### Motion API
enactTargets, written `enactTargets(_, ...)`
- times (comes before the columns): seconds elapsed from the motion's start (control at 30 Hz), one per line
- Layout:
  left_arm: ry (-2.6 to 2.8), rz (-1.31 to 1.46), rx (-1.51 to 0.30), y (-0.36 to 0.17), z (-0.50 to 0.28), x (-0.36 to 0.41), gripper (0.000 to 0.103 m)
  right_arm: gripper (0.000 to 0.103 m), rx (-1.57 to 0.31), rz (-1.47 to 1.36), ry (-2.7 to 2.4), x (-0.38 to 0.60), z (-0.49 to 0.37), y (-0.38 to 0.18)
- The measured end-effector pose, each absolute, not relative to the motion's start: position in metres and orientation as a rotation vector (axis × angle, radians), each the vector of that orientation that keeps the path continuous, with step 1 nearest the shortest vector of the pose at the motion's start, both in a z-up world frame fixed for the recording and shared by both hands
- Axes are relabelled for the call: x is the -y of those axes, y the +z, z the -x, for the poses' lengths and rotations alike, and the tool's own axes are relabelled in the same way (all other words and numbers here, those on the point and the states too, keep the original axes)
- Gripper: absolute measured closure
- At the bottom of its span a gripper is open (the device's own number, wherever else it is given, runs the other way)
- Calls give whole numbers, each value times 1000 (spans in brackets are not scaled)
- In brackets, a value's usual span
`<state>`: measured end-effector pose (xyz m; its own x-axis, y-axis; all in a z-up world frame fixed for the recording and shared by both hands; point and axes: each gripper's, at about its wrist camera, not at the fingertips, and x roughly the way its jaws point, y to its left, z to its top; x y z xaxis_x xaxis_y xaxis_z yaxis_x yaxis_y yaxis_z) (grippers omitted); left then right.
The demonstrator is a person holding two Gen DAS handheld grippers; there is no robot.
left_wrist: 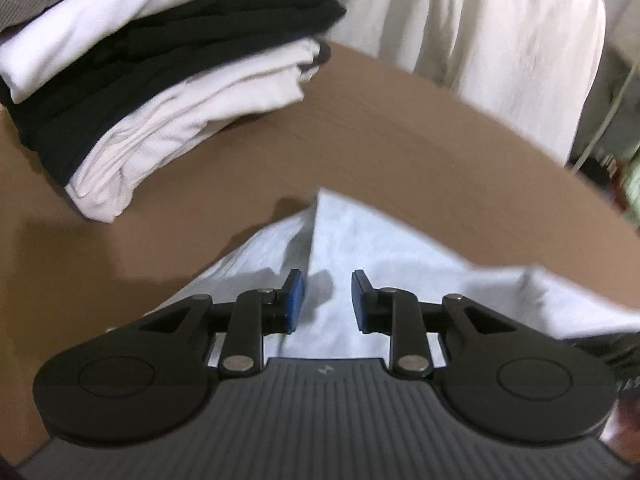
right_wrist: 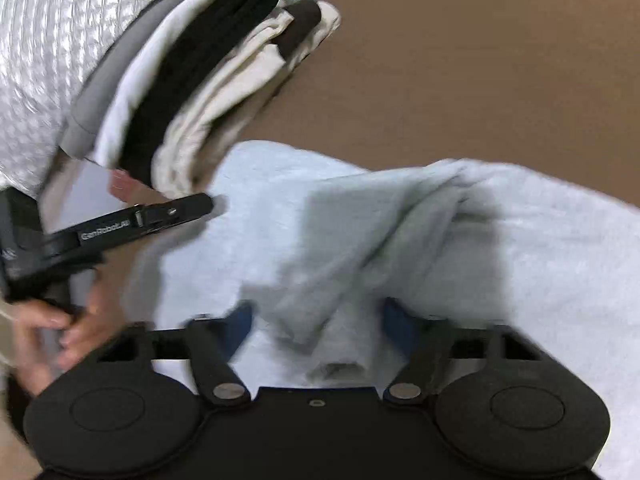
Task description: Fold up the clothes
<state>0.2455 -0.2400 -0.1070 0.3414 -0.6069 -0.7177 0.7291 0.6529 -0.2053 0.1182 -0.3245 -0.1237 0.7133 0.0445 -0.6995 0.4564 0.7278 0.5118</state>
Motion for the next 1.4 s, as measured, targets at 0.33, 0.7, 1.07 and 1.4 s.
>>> enactTargets(0.33, -725, -181, -798, -90, -245, 208, 56, 41, -844, -380, -393, 278, -72, -96)
enactTargets(0.7, -476, 61, -1082, -105, -261, 112, 41, 9, -718, 58, -213, 162, -91, -86)
enactTargets(1.07, -561, 374, -1099, -133, -275, 105, 31, 9, -771, 387, -219, 105, -145, -123)
enactTargets(1.4, -759, 463, -1096, -152, -289, 133, 84, 2, -773, 196, -326, 169, -212, -129)
